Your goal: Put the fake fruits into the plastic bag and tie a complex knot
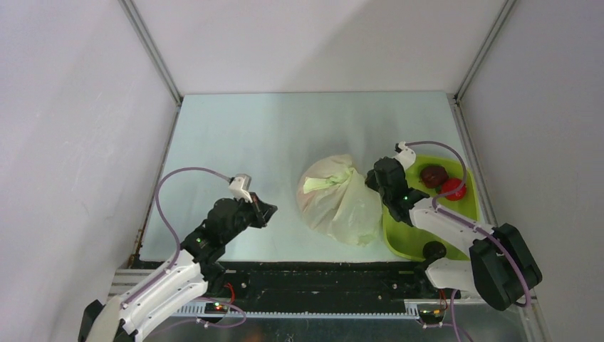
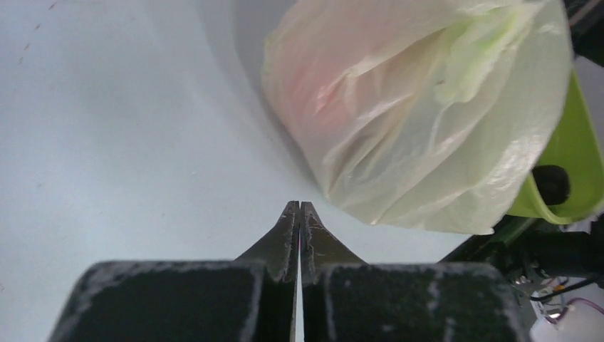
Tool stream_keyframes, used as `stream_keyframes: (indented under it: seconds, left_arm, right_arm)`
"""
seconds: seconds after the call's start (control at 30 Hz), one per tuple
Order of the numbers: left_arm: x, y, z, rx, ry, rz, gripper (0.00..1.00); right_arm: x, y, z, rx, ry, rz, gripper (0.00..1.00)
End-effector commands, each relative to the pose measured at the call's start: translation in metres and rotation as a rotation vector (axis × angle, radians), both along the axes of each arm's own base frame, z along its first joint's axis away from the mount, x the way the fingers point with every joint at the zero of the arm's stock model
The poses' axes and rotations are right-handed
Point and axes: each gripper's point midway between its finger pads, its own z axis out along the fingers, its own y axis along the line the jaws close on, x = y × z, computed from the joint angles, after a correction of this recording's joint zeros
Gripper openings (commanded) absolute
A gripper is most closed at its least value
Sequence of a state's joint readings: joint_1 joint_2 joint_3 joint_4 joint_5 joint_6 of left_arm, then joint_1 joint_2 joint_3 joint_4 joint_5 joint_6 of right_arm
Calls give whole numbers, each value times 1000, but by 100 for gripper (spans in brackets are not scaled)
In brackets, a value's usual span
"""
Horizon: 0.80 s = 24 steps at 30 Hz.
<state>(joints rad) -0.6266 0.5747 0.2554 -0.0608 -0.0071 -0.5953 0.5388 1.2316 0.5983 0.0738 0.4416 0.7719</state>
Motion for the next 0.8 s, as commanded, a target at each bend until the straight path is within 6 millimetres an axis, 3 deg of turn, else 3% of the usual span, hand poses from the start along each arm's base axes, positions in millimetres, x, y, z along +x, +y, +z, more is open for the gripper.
stream_keyframes:
  seconds: [0.0,0.07,0.13,0.17,0.2,0.23,0.27,0.3,0.33,0.4,0.47,0.6,0.77]
  left_arm:
    - [4,-21,60,-126,-173,-98,0]
    - [-5,-35,84,-174,-234,-203,0]
    - [-8,-42,96,-172,-247,-254,22]
    - [-9,-44,90,-146,-221,-269,43]
    - [-7,-45,99,-142,-232,-272,62]
    - [-6,-45,92,-121,-197,-270,68]
    - [-5,-45,100,-122,-203,-269,80]
    - [-5,-45,98,-113,-189,-266,86]
    - [-4,-44,102,-111,-187,-262,95]
    - [-1,-39,106,-86,-176,-231,99]
    - [1,-31,110,-58,-177,-195,99]
    - [9,-14,117,1,-171,-102,99]
    - [20,14,117,89,-140,28,99]
  right_arm:
    - [10,12,37,-12,-116,50,0]
    - [11,27,50,3,-140,130,0]
    - [12,39,60,12,-147,197,0]
    - [10,42,56,0,-123,213,0]
    - [9,45,60,-1,-113,224,3]
    - [9,46,61,-4,-109,227,16]
    - [8,46,63,-9,-104,227,32]
    - [7,45,67,-7,-111,225,41]
    - [5,44,67,-12,-106,222,60]
    - [1,41,71,-21,-108,223,79]
    - [-4,35,74,-43,-100,227,90]
    - [-13,20,86,-100,-96,227,98]
    - [-21,-9,97,-145,-97,202,99]
